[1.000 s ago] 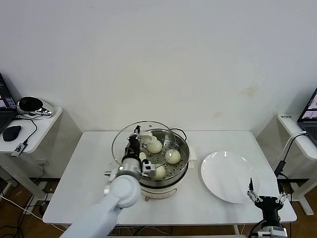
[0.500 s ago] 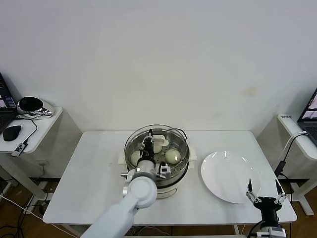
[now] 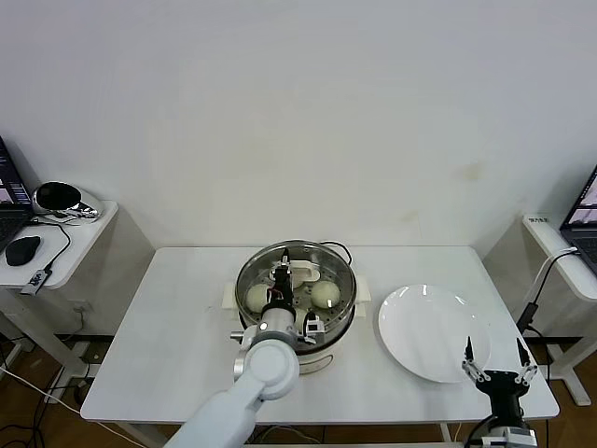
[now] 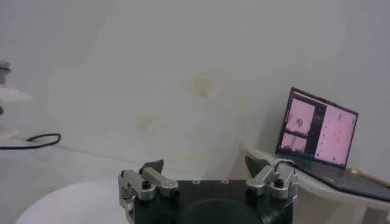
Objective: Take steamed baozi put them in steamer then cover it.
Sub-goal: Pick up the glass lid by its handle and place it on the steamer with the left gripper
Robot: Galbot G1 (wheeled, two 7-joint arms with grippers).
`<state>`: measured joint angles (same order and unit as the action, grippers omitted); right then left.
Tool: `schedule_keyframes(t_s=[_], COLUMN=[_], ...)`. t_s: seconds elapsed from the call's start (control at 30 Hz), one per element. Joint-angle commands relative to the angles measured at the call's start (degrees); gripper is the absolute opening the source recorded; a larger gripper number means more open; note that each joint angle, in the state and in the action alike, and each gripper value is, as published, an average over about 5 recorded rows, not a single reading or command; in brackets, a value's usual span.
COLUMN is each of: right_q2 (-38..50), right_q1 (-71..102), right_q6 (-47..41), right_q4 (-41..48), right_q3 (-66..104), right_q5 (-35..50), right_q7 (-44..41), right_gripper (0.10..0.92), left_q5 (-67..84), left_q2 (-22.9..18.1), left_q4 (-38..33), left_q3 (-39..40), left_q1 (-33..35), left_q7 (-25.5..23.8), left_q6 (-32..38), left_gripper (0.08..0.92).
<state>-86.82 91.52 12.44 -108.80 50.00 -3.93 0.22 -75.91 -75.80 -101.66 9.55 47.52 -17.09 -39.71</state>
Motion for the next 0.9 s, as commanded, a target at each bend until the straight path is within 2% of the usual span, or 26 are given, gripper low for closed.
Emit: schedule_keyframes(t_s=[0.03, 0.53, 0.63, 0.9], right_q2=[-0.08, -0.05, -0.07, -0.06], right_q1=[0.03, 0.04, 0.04, 0.34], right_q6=[0.06, 0.14, 0.13, -0.01], right_q4=[0.06, 0.24, 0.26, -0.12], right_q3=[-0.16, -0.48, -0.62, -0.87], right_q5=[-0.05, -0.08, -0.11, -0.27], right_q7=[-0.05, -0.14, -0.17, -0.29], right_gripper=[0.823, 0.823, 0.823, 0.823], left_q5=[-0.59, -2.11, -1.9, 2.44], left_q2=[-0.74, -1.8, -1.58, -0.2], left_q4=[0.06, 0.76, -0.56, -7.13], left_q3=[0.14, -1.33, -1.39, -2.89], left_q1=[0.91, 1.69, 2.45, 8.45], left_q7=[-0.08, 1.99, 2.49, 6.13], left_q6=[0.14, 2.09, 2.22, 2.81], left_gripper=[0.152, 0.155, 0.197, 0.425])
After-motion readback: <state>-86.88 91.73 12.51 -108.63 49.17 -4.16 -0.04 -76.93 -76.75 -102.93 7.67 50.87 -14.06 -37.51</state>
